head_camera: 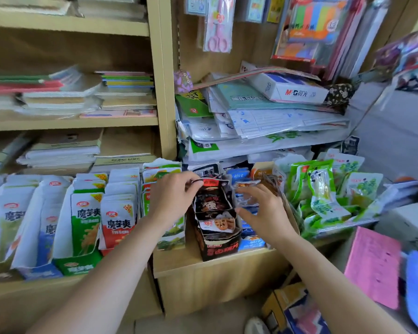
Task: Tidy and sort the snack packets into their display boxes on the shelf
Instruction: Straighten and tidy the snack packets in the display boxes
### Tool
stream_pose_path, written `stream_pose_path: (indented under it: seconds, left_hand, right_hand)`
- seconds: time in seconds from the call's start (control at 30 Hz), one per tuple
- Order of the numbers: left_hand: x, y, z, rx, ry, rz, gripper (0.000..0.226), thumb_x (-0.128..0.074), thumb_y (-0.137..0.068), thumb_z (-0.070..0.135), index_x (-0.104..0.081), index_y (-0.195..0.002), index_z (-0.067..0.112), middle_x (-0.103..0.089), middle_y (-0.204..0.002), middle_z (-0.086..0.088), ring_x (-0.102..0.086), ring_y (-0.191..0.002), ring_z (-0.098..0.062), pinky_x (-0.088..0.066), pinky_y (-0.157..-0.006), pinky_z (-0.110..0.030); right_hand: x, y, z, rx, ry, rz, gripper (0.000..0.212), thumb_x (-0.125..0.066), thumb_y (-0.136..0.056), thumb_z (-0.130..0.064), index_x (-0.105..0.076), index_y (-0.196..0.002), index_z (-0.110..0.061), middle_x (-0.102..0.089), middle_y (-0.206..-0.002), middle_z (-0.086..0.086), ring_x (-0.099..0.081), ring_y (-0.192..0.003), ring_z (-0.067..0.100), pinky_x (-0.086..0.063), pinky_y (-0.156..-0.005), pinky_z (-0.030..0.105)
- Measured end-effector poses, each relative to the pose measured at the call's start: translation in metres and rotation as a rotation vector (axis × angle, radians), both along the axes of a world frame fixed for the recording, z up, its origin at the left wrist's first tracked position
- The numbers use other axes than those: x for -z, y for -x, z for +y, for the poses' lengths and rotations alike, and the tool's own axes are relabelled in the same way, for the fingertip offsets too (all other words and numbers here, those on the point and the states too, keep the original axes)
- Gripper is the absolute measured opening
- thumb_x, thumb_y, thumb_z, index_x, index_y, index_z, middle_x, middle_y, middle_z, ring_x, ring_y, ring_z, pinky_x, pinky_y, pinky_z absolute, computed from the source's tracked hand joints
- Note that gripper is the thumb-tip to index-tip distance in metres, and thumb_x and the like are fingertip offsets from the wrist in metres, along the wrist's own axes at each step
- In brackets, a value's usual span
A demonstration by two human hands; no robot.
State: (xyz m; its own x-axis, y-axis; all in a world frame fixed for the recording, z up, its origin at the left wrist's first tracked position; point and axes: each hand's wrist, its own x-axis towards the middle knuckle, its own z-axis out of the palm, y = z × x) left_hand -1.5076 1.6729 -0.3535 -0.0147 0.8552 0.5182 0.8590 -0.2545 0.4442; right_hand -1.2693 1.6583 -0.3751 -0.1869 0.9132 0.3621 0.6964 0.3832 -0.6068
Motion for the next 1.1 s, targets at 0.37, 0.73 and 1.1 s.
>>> stream_pose_path:
  seconds: [0.37,0.73,1.1]
  left_hand:
    - [0.002,0.002,0.022,0.048,-0.024,-0.309,0.017,-0.075,-0.088,0.026,-0.066,-0.103,0.024,-0.065,-0.089,0.018,-0.062,-0.081,0.007,-0.054,-0.067,-0.025]
    - [0.012,0.002,0.007,0.191,0.146,0.089,0.005,-0.078,-0.085,0.037,-0.075,-0.089,0.035,-0.063,-0.099,0.021,-0.059,-0.1,-0.007,-0.051,-0.09,-0.037]
    - [0.0,-0.002,0.007,-0.044,-0.102,0.075,0.019,-0.061,-0.099,0.034,-0.05,-0.091,0.021,-0.042,-0.048,0.008,-0.04,-0.039,-0.011,-0.021,-0.041,-0.026]
  right_hand:
    - [0.013,0.015,-0.014,-0.199,0.061,-0.598,0.106,-0.064,-0.071,-0.078,-0.009,-0.155,-0.046,-0.014,-0.162,-0.019,-0.014,-0.137,0.028,-0.019,-0.112,0.051]
    - [0.02,0.006,-0.008,-0.221,-0.087,-0.581,0.076,-0.075,-0.078,-0.052,-0.043,-0.147,-0.042,-0.054,-0.129,-0.02,-0.03,-0.114,0.018,-0.028,-0.088,0.041]
    - [0.023,-0.013,-0.019,-0.328,-0.143,-0.368,0.015,-0.081,-0.08,-0.028,-0.08,-0.094,-0.032,-0.074,-0.092,-0.018,-0.056,-0.102,0.017,-0.042,-0.079,0.034]
